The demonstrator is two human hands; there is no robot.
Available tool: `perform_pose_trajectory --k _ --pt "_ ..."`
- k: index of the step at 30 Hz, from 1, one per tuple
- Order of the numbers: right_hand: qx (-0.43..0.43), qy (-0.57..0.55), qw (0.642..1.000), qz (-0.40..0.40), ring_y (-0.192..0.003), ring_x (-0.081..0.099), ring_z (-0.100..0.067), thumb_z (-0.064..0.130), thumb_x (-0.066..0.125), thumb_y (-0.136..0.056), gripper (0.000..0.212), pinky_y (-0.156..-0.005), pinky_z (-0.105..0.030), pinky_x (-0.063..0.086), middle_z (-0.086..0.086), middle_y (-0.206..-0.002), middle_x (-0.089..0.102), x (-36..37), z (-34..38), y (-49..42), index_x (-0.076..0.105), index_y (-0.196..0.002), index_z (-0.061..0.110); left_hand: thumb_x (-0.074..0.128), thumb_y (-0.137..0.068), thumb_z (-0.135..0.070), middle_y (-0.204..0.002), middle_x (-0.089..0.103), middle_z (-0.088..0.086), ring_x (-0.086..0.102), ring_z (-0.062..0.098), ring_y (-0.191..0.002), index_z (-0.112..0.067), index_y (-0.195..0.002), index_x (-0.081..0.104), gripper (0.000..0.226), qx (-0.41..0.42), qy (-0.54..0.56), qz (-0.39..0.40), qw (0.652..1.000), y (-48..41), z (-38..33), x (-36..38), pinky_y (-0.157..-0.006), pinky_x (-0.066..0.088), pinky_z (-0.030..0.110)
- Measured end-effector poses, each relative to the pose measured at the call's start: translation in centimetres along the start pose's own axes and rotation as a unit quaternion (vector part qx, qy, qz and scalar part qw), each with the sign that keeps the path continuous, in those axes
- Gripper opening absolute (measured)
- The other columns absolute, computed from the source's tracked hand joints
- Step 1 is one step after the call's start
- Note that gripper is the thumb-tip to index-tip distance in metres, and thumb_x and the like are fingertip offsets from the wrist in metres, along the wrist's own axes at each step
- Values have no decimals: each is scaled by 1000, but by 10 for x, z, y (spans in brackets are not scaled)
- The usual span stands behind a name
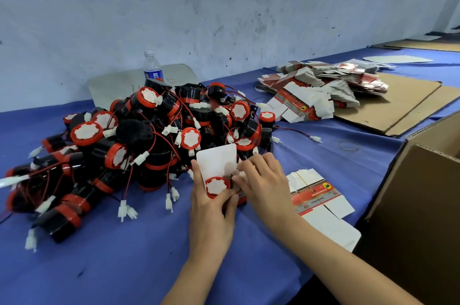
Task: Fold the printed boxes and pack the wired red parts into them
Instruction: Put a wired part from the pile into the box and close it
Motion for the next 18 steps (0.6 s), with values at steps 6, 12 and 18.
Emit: perform_pose_trajectory --k 6,12,18 --pt "-64 33 997 -42 -85 66 -28 9 76 -75 10 -80 -33 42 2 -79 69 -8 14 5 69 -69 11 67 -89 -21 -156 -21 -11 35 29 -140 -25 -88 75 9 3 5 -7 1000 -1 -1 -2 -92 47 34" --pt "-75 114 988 77 -113 62 -22 17 70 -74 12 -93 -37 33 13 -91 70 15 16 10 75 -84 21 67 -89 -19 -155 -23 -14 32 29 -141 -25 -91 75 10 1 -2 -4 1000 -1 -2 -2 -94 47 35" --pt "0 102 974 203 -124 54 -20 29 51 -81 26 -99 -41 25 14 -102 70 28 9 16 74 -92 24 66 -89 -11 -158 -16 -12 17 19 -147 -22 -94 74 15 -2 7 6 1000 1 -1 -2 -99 33 16"
Point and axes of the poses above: each hand's wrist, its own y-axis away from the middle knuckle, its own x-axis out of the palm, z = x × y, the point moved 9 cm from there along -y, towards the middle knuckle
